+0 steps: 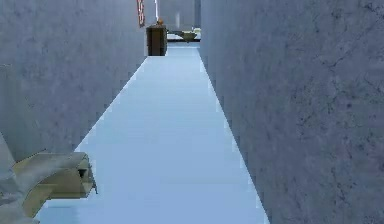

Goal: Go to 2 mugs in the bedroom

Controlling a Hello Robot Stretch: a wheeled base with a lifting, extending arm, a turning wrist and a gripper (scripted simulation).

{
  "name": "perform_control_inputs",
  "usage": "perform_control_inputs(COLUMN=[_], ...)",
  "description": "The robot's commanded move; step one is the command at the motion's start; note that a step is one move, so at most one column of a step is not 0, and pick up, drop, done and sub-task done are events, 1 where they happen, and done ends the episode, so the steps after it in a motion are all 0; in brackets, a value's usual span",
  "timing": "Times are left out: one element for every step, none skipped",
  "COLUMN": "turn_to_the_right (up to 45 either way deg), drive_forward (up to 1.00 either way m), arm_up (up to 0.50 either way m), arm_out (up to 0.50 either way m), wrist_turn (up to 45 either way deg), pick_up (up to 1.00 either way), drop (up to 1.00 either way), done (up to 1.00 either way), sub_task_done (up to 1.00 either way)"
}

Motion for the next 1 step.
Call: perform_control_inputs(turn_to_the_right=[0.0], drive_forward=[1.00], arm_up=[0.00], arm_out=[0.00], wrist_turn=[0.0], pick_up=[0.00], drop=[0.00], done=[0.00], sub_task_done=[0.00])
